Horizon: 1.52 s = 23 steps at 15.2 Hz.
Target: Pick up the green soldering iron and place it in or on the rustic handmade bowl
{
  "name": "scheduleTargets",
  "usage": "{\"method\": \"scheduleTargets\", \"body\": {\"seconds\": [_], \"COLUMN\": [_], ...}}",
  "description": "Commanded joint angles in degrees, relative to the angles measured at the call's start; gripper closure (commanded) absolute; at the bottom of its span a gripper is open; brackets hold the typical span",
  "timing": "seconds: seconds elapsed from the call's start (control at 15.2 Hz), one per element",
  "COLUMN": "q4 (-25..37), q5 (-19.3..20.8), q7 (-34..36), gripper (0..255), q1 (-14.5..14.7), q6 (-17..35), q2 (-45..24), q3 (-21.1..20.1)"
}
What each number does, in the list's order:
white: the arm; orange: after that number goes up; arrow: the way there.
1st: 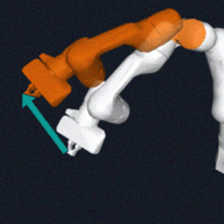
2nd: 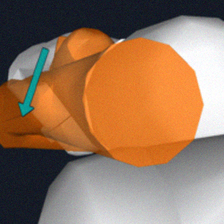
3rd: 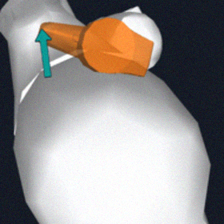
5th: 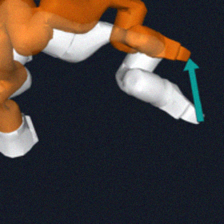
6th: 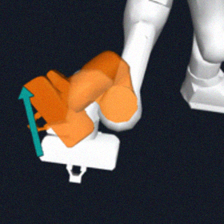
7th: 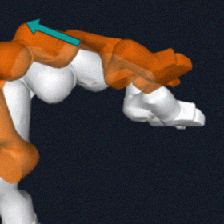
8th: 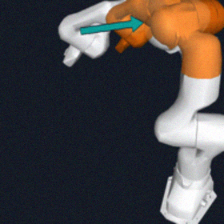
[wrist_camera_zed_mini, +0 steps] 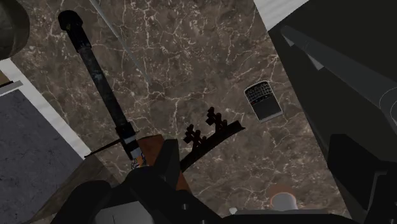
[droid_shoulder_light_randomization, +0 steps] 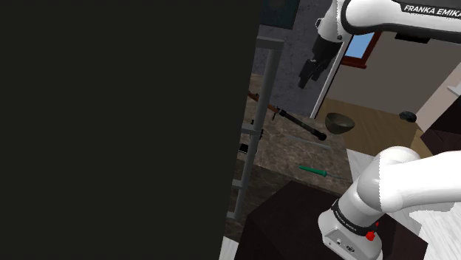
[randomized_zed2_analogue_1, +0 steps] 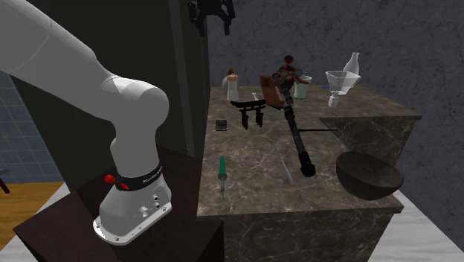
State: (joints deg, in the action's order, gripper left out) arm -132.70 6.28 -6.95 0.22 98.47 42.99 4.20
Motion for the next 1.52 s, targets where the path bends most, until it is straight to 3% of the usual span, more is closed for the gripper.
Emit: {"method": "scheduleTargets", "body": {"seconds": [0.0, 0.79, 1.45], "q4": [0.0, -19.9, -32.3], "q5": [0.0, 4.2, 11.3], "q7": [0.0, -9.1, -17.6], "gripper": [0, 0, 0], "q1": [0.0, -2.6, -7.6], "q6": [0.0, 9.5, 19.9], "q2": [0.0, 3.4, -0.7], "q3": [0.0, 8.8, 17.9]}}
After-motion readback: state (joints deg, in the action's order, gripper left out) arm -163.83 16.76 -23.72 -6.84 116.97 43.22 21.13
